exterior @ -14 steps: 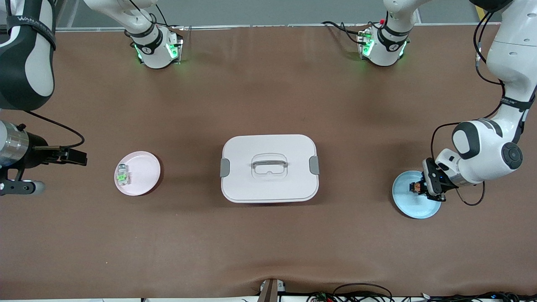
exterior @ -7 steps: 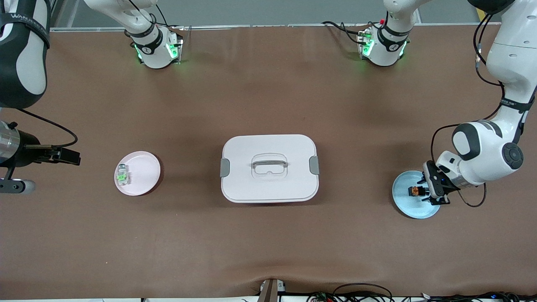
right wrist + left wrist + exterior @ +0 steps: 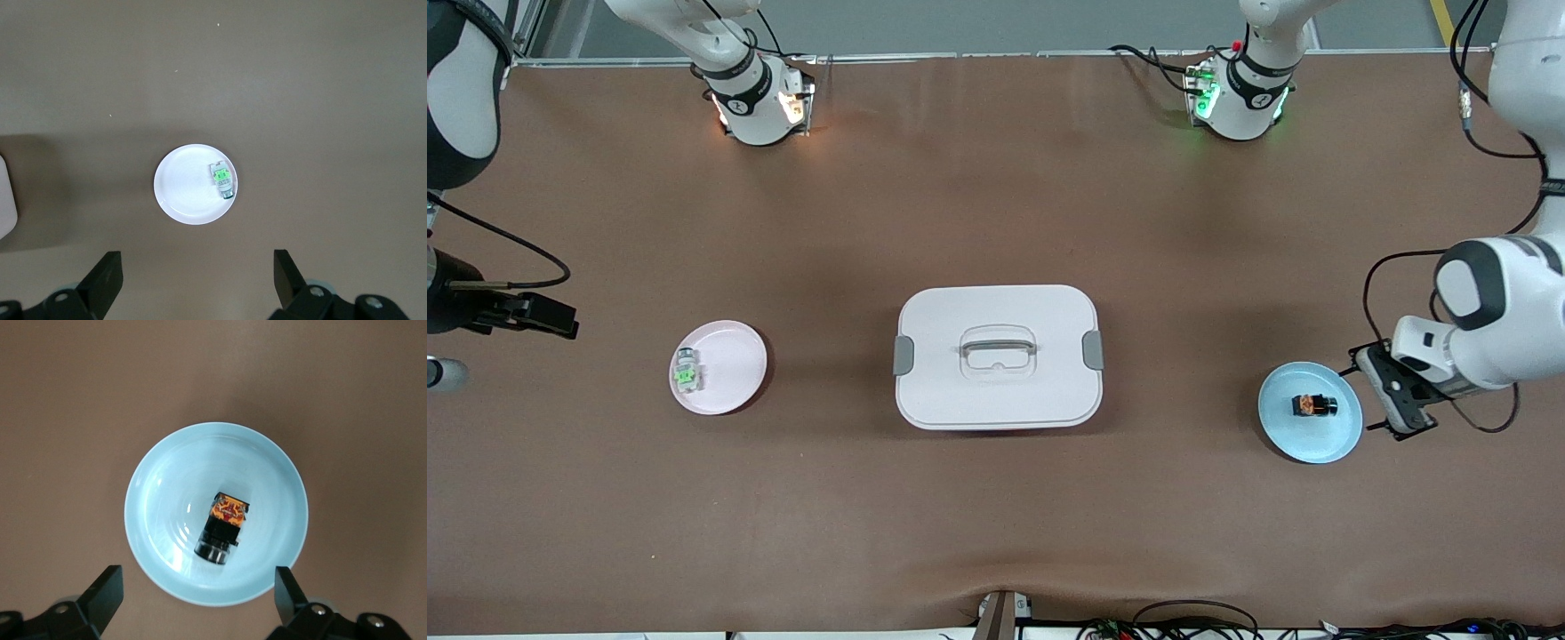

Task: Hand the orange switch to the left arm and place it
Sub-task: 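Lower the switch onto the blue plate and open the left gripper, then raise the left gripper away from the blue plate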

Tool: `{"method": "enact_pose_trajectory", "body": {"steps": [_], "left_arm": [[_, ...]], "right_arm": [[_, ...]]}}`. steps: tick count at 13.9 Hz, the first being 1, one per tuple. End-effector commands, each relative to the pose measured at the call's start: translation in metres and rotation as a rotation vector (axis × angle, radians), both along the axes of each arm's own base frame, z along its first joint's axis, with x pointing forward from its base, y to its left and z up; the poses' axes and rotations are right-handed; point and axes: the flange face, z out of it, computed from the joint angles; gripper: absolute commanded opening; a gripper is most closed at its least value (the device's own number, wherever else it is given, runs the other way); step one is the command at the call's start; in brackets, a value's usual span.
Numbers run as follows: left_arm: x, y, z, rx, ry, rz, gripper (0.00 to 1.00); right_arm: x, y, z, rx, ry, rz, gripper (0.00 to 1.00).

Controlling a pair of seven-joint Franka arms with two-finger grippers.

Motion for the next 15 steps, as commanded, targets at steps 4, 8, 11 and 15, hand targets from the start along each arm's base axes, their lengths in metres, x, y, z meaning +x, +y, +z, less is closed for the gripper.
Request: {"method": "enact_pose_trajectory", "body": {"steps": [4, 8, 11, 15], "left_arm": [[-0.019, -0.029, 0.078, 0.037, 0.072, 0.338, 1.0], [-0.032, -0.046, 0.103, 0.056, 0.137, 0.567, 1.0], [-0.038, -0.051, 0.119, 0.068, 0.16, 0.747, 1.0], [-0.05, -0.068, 0.148, 0.088, 0.18, 0.968, 1.0]], "right_arm": [[-0.008, -0.013, 0.012, 0.03, -0.009, -0.022, 1.0], [-0.018, -0.018, 0.016, 0.032, 0.027, -0.042, 1.0], [-0.018, -0.019, 0.016, 0.032, 0.03, -0.045, 1.0], [-0.019, -0.02, 0.018, 0.041, 0.025, -0.048, 1.0]]}}
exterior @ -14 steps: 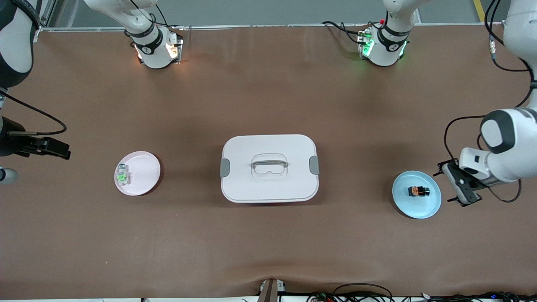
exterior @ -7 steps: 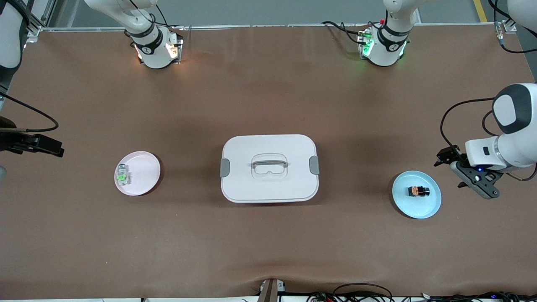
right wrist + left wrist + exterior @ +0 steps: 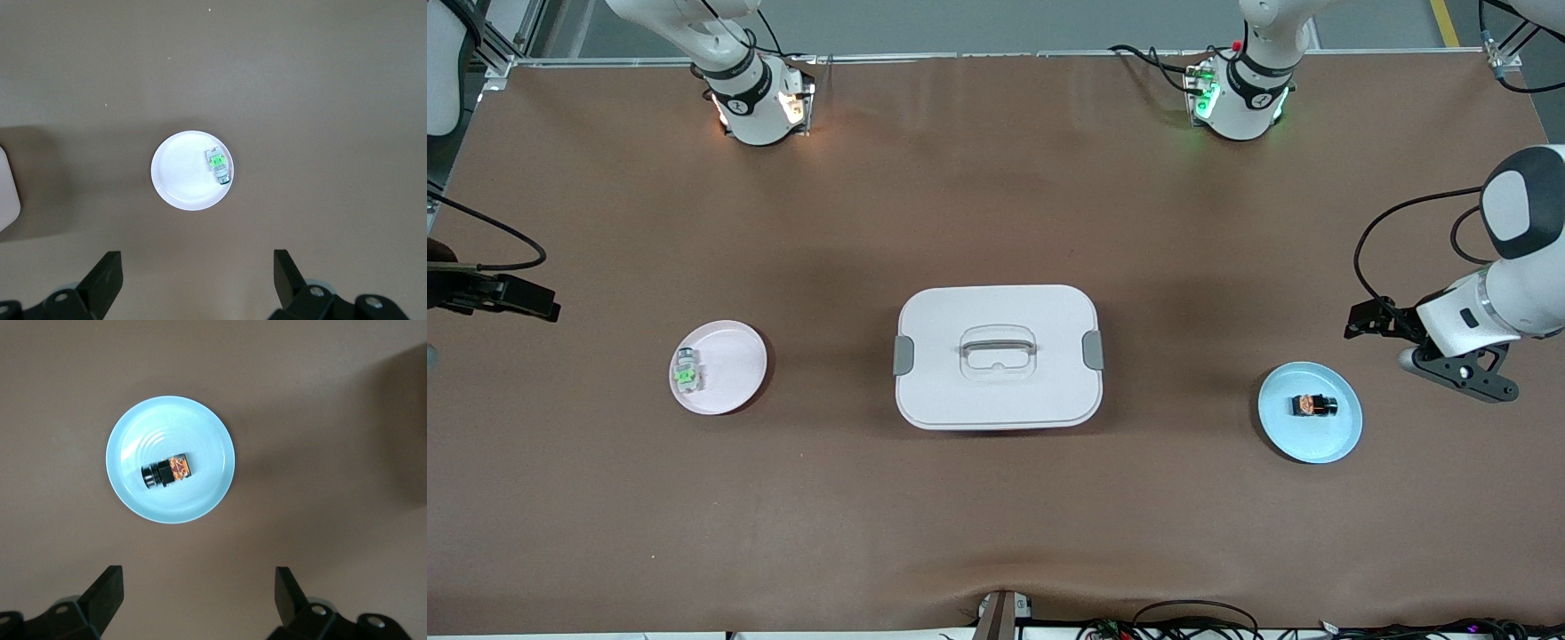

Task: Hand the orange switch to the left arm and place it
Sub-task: 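Raise the left gripper away from the blue plate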

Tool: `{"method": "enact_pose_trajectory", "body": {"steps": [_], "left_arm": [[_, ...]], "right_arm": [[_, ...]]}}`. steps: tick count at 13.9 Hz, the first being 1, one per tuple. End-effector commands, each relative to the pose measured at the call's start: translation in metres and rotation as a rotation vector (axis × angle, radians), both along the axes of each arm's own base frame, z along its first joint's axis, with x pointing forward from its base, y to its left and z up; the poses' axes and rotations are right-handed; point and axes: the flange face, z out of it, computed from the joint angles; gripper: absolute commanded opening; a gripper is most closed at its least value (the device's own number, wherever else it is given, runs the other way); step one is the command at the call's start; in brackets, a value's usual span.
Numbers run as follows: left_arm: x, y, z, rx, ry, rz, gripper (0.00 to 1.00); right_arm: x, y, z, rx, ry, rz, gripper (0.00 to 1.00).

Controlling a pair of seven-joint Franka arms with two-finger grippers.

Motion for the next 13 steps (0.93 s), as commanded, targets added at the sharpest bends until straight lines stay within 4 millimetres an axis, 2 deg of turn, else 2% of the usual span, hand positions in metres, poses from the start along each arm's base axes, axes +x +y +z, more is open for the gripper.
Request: {"method": "enact_pose_trajectory", "body": {"steps": [1, 3, 5, 6, 8, 11, 13], "left_arm": [[-0.014, -0.014, 0.034, 0.049, -0.01, 0.125, 1.0], [-0.024, -0.037, 0.047, 0.069, 0.024, 0.257, 1.0], [-0.032, -0.065, 0.06, 0.085, 0.026, 0.398, 1.0], [-0.035, -0.072, 0.064, 0.094, 0.035, 0.447, 1.0], [-0.041, -0.072, 0.069, 0.111, 0.053, 0.461, 1.0], [-0.036, -0.061, 0.098, 0.103, 0.044, 0.48, 1.0], [-0.034, -0.048, 0.11, 0.099, 0.028, 0.485, 1.0]], "right_arm": [[-0.007, -0.017, 0.008, 0.031, -0.003, -0.036, 1.0], [-0.009, -0.038, 0.006, 0.096, 0.004, -0.05, 1.0], [-0.011, -0.043, 0.006, 0.114, 0.01, -0.054, 1.0], [-0.012, -0.042, 0.007, 0.114, 0.011, -0.054, 1.0], [-0.012, -0.041, 0.007, 0.115, 0.011, -0.054, 1.0], [-0.016, -0.03, 0.009, 0.105, 0.02, -0.048, 1.0], [-0.021, -0.026, 0.007, 0.102, 0.031, -0.045, 1.0]]}}
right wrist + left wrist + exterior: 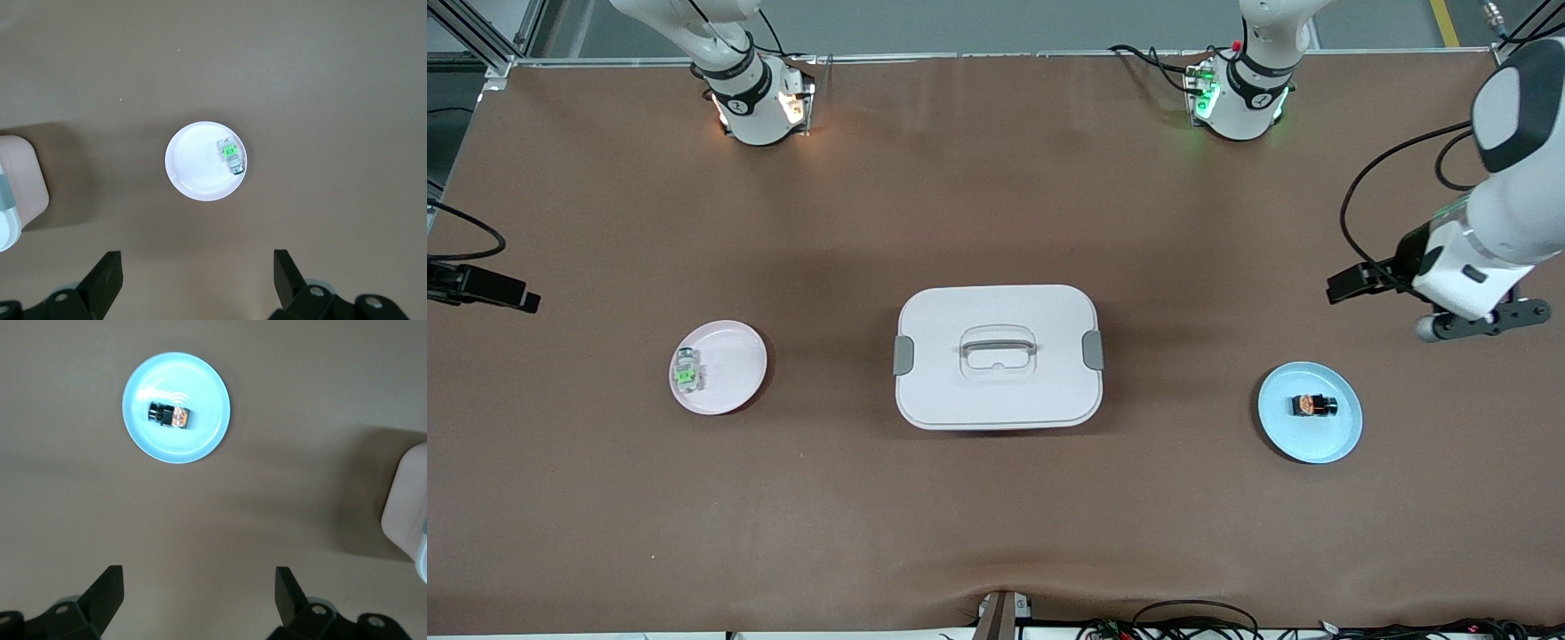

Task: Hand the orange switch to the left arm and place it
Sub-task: 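Raise the left gripper away from the blue plate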

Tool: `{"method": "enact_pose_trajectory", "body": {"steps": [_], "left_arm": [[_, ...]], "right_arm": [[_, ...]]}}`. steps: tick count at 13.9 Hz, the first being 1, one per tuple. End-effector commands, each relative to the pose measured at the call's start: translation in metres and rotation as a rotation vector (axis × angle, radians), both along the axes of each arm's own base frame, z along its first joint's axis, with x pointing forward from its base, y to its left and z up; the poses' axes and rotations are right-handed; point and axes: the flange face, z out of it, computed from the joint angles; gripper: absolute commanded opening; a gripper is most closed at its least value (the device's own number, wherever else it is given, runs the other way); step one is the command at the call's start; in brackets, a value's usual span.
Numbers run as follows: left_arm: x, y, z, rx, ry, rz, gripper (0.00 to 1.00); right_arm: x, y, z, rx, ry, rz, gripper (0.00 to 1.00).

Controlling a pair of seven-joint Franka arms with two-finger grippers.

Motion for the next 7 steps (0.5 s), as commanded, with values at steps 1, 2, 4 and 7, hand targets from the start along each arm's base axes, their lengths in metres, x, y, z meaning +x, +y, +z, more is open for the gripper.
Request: {"method": "enact_pose_trajectory", "body": {"steps": [1, 2, 4, 7], "left_arm": [[-0.001, 0.012, 0.021, 0.021, -0.016, -0.005, 1.0], [-0.003, 0.015, 0.023, 0.014, -0.009, 0.001, 1.0], [-0.018, 0.01, 0.041, 0.041, 0.008, -0.037, 1.0], [-0.04, -0.005, 0.065, 0.032, 0.03, -0.061, 1.0]], "right_arm": [[-0.017, 0.006, 0.002, -0.003, 0.017, -0.004, 1.0], [-0.019, 0.007, 0.0, -0.002, 0.023, -0.003, 1.0], [-0.021, 0.012, 0.001, -0.003, 0.03, 0.005, 1.0], [-0.026, 0.015, -0.002, -0.002, 0.039, 0.009, 1.0]]}}
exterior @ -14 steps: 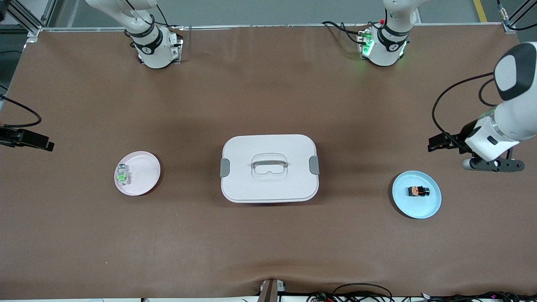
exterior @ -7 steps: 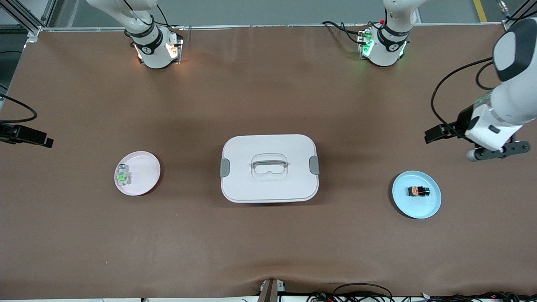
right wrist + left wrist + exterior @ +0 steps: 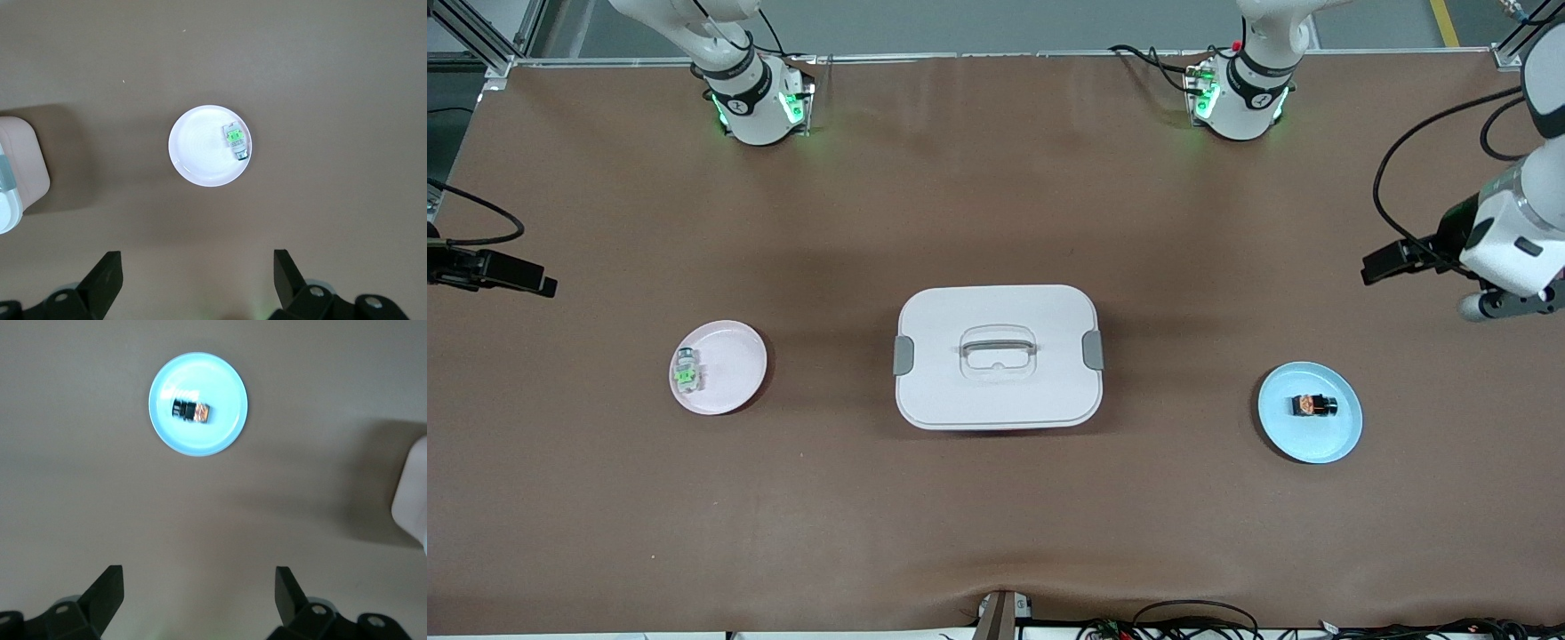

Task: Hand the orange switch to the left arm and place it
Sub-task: 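Raise the left gripper away from the blue plate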

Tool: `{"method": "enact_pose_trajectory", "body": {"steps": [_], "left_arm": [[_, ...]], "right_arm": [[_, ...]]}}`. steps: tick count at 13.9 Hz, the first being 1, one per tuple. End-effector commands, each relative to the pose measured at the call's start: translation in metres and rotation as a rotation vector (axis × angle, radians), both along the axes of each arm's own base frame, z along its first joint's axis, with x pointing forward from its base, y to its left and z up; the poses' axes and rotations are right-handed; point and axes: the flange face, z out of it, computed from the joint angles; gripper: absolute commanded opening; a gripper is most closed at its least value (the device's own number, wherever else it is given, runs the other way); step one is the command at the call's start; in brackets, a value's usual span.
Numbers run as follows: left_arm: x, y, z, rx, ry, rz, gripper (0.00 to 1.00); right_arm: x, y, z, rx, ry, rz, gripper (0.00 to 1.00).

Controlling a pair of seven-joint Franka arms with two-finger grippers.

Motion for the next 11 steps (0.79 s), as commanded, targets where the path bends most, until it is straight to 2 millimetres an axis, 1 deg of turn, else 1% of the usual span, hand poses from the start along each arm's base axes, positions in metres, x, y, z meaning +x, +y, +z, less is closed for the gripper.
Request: {"method": "enact_pose_trajectory", "body": {"steps": [1, 3, 4, 5, 6, 7, 8, 9, 11], "left_arm": [[-0.028, -0.009, 0.031, 0.003, 0.007, -0.027, 1.0], [-0.043, -0.013, 0.046, 0.007, 0.02, -0.032, 1.0], [-0.05, -0.013, 0.052, 0.008, 0.016, -0.035, 1.0], [-0.055, -0.017, 0.053, 0.01, 0.034, -0.04, 1.0], [-0.062, -0.024, 0.057, 0.019, 0.035, -0.055, 1.0], [-0.067, -0.021, 0.062, 0.021, 0.027, -0.051, 1.0], [-0.071, -0.022, 0.065, 0.021, 0.021, -0.053, 1.0], [-0.075, -0.022, 0.064, 0.024, 0.02, -0.054, 1.0], [-0.076, -0.023, 0.067, 0.025, 0.007, -0.056, 1.0]], "right_arm": [[-0.013, 0.003, 0.002, -0.006, 0.008, -0.008, 1.0], [-0.014, 0.007, 0.002, -0.01, 0.01, -0.005, 1.0], [-0.014, 0.009, 0.002, -0.018, 0.017, -0.034, 1.0], [-0.014, 0.009, 0.003, -0.028, 0.018, -0.095, 1.0], [-0.014, 0.015, 0.002, -0.051, 0.022, -0.141, 1.0], [-0.014, 0.021, 0.003, -0.087, 0.017, -0.143, 1.0], [-0.014, 0.021, 0.004, -0.089, 0.016, -0.133, 1.0], [-0.015, 0.017, 0.005, -0.076, 0.014, -0.112, 1.0], [-0.015, 0.014, 0.006, -0.056, 0.008, 0.0, 1.0]]}}
